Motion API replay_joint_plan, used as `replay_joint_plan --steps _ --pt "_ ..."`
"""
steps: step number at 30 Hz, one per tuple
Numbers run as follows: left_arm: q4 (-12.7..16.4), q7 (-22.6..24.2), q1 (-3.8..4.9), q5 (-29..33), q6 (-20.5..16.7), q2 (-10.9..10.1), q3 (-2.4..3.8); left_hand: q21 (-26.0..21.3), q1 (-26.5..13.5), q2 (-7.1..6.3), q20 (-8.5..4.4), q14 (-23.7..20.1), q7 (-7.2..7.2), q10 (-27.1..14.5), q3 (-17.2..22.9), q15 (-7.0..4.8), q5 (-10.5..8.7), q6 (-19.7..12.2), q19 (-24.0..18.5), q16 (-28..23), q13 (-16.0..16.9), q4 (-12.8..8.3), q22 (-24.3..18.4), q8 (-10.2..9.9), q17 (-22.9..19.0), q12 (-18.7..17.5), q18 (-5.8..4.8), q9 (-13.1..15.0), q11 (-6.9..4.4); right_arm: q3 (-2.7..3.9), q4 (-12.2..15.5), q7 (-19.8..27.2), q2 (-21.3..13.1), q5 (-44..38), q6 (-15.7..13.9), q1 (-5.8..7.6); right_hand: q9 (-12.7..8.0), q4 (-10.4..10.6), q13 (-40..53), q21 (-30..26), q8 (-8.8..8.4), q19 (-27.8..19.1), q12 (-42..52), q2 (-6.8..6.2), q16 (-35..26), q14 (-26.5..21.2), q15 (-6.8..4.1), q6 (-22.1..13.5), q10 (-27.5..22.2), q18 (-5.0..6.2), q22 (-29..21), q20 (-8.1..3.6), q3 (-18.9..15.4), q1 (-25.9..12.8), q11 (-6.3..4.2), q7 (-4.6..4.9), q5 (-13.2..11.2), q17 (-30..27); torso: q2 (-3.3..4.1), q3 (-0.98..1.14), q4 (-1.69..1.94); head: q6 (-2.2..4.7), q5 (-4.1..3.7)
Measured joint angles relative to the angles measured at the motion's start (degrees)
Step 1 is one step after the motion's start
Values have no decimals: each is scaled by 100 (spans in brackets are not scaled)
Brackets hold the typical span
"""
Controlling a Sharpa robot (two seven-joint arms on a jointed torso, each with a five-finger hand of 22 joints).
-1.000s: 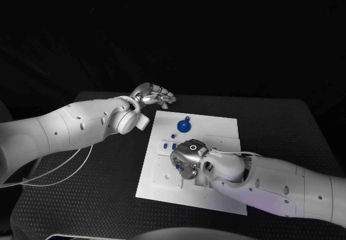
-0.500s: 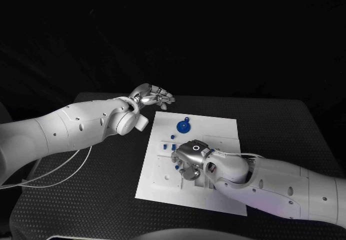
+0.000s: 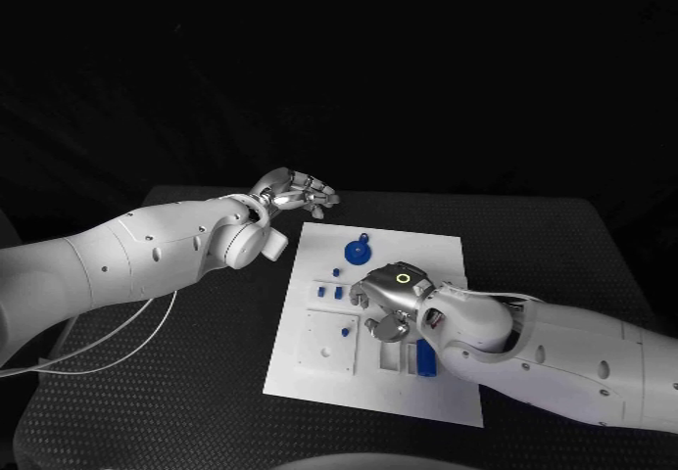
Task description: Assemble the parts on the task board
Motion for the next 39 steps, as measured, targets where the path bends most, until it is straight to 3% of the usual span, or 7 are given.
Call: replay_joint_plan --steps 4,6,15,22,24,31,39 --pt "-3 1 0 0 2 -9 0 0 0 0 0 0 0 0 0 0 0 0 0 0 0 0 0 0 0 0 0 0 0 211 175 24 -341 192 -68 82 18 52 5 20 33 32 15 -13 36 38 -18 42 82 0 0 -30 -7 -13 -39 -42 0 10 2 2 -1 40 -18" --pt "-3 2 0 0 3 -15 0 0 0 0 0 0 0 0 0 0 0 0 0 0 0 0 0 0 0 0 0 0 0 236 197 45 -489 299 -79 162 25 71 12 34 36 33 29 -31 42 64 -43 82 118 0 -2 -31 -25 -31 -56 -81 0 16 2 2 -2 62 -32" --pt "-49 7 0 0 11 14 -3 0 0 0 0 0 0 0 0 0 0 0 0 0 0 0 4 0 6 0 0 0 0 239 166 216 -1011 715 17 270 -21 129 60 158 3 92 157 -31 148 128 -106 -45 417 6 -5 -70 -160 -31 -149 -198 0 57 1 -2 -15 143 -76" --pt "-62 8 -2 0 27 12 -8 0 0 0 0 0 0 0 0 0 0 0 0 0 1 0 4 0 6 0 0 1 0 236 -17 228 -1146 777 311 271 -81 141 -247 123 -47 -139 -84 -24 27 -8 24 -220 -106 8 -8 35 -512 -147 -23 -292 -28 -106 1 3 -18 177 -87" --pt "-65 8 -2 0 32 11 -8 0 0 0 0 0 0 0 0 0 0 0 0 0 1 0 4 0 11 0 0 1 0 235 -40 227 -1151 779 378 271 -83 129 -327 99 -48 -176 -84 -21 3 -74 90 -250 -239 8 -7 33 -635 -239 72 -322 -28 -137 1 5 -20 182 -90" --pt "-76 8 -2 0 48 18 -8 0 0 0 0 0 1 0 0 0 0 1 0 0 1 0 9 0 11 0 0 1 0 207 -115 247 -1075 796 519 264 -65 63 -411 99 3 -197 -45 -22 3 -115 84 -232 -203 8 -5 53 -949 -356 63 -338 -28 -144 3 9 -18 180 -114" --pt "-79 8 -2 0 62 27 -9 -22 0 0 0 0 1 0 0 0 0 1 0 0 1 0 9 0 16 0 0 1 0 169 -263 302 -908 815 534 133 -11 135 -403 102 118 -196 44 26 54 -119 18 -26 73 8 1 53 -909 -304 -29 -209 -27 -144 9 7 -2 164 -127"
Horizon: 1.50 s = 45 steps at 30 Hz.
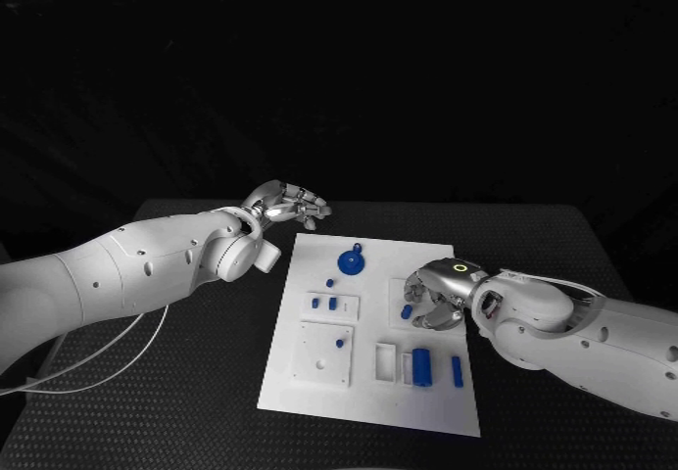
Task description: Assemble the parts on the task board
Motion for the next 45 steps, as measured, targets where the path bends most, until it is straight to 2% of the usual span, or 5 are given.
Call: replay_joint_plan --steps 6,20,31,37,45 --pt "-3 0 -1 0 10 -8 -1 0 0 0 0 0 0 0 0 0 0 0 0 -22 0 0 0 0 0 0 0 0 0 3 -28 28 104 1 -31 -32 20 152 40 -1 68 42 55 65 65 20 -23 97 171 28 0 -42 175 235 -7 52 0 3 1 -5 4 -18 4" --pt "-5 -6 -1 1 30 -14 -1 0 0 0 20 0 3 0 -13 0 0 3 -20 -22 0 13 5 23 5 0 0 1 0 3 22 48 131 -18 -124 -41 69 386 174 84 183 136 183 178 160 123 -125 340 456 31 -1 -93 531 479 -149 28 0 18 -7 -15 -3 -58 19" --pt "-11 -10 -1 1 45 -14 -1 0 0 0 20 0 3 0 -13 0 0 3 -20 -22 0 13 10 23 11 0 0 1 0 3 14 48 150 -52 -187 -41 120 400 282 145 246 207 238 270 248 171 -178 487 602 26 -1 -124 656 571 -214 -24 0 65 -7 -14 0 -68 14" --pt "-13 -12 -1 1 51 -14 -1 0 0 0 20 0 24 0 -13 0 0 -17 -20 -22 0 13 10 23 11 0 0 1 0 3 10 20 157 -117 -207 -41 140 335 368 211 330 259 321 383 342 213 -255 652 755 -49 -1 -175 927 684 -287 -79 -18 132 -8 -14 0 -69 14" --pt "-20 -13 -1 1 53 -14 -1 0 0 0 20 0 24 0 -13 0 0 -17 -20 -22 0 13 9 23 17 0 0 1 0 4 36 -13 138 -199 -225 -41 174 279 489 285 397 310 360 404 447 204 -311 744 827 -25 -2 -187 1141 706 -318 -118 -41 232 -8 -13 1 -65 10"
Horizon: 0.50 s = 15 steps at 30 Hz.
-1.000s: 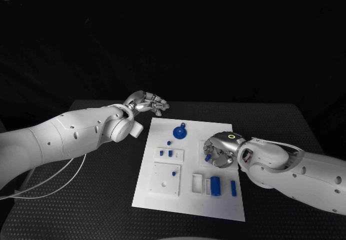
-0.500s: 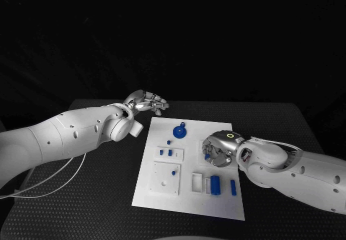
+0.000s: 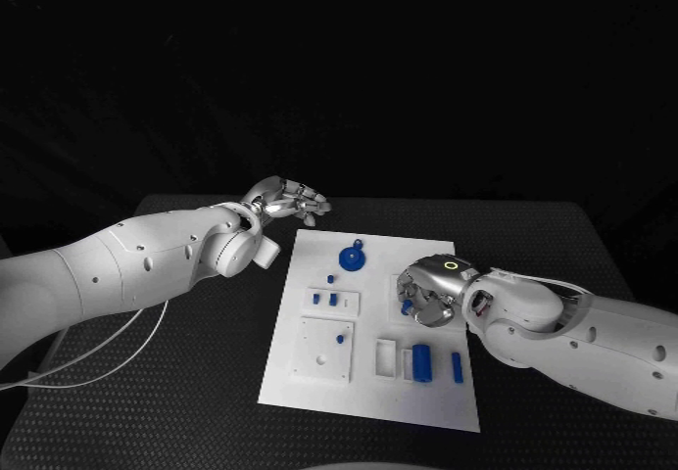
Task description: Assemble the parts on the task board
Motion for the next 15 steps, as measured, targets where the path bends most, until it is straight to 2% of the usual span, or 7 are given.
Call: replay_joint_plan --steps 10,15 --pt "-20 -1 0 0 3 2 -1 0 0 0 0 0 0 0 -15 0 0 0 0 0 -5 15 5 0 5 0 0 -5 0 7 121 0 -126 1 -116 0 0 -14 52 31 0 30 0 -5 27 19 -18 22 23 3 -1 -29 61 5 -22 -23 -21 41 1 1 -1 1 -4" --pt "-38 -1 0 0 4 5 -1 0 0 0 0 0 0 0 -15 0 0 0 0 0 -5 15 7 0 5 0 0 -5 0 43 196 8 -179 14 -192 37 0 -30 130 58 1 51 25 12 28 20 -18 33 49 4 -1 -49 76 -12 -50 -33 -22 55 0 1 -2 4 -5"
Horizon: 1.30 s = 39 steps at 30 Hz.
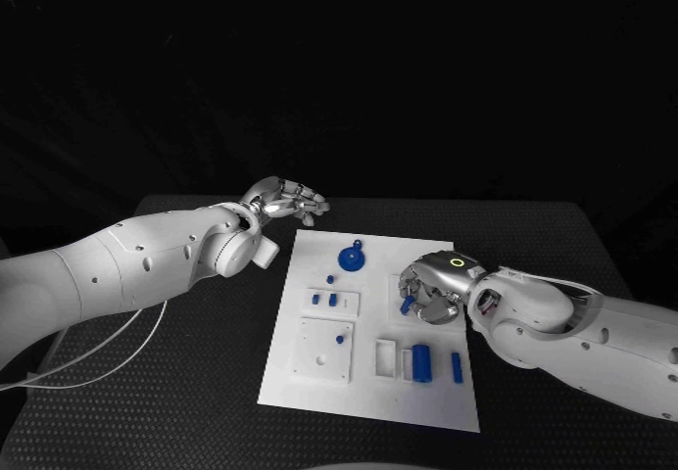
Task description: Assemble the parts on the task board
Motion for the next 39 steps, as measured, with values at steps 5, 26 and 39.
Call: replay_joint_plan --steps 5,26,39 --pt "-4 0 0 0 1 7 0 0 0 0 0 0 0 0 0 0 0 0 0 0 0 0 4 0 5 0 0 0 0 67 75 7 -48 39 -32 64 0 0 36 2 20 0 13 6 0 12 -11 7 0 1 0 0 0 -6 -1 -7 -4 5 0 1 -2 10 4" --pt "-121 3 0 0 2 86 0 -23 0 0 0 0 0 0 0 0 0 0 0 -22 1 0 8 0 10 0 0 1 0 274 426 57 691 364 24 81 0 0 59 11 21 0 13 11 20 8 -29 -3 -2 2 0 1 31 -13 -2 -19 19 19 -2 -3 -5 43 81" --pt "-115 3 1 1 2 147 0 -23 0 0 0 0 0 0 0 0 0 0 0 -22 1 0 13 0 17 0 0 1 0 189 172 99 1452 181 88 -283 0 -17 84 11 20 -1 13 33 20 7 -27 0 -12 5 -1 3 47 -37 -10 -13 19 31 3 -10 13 24 157"
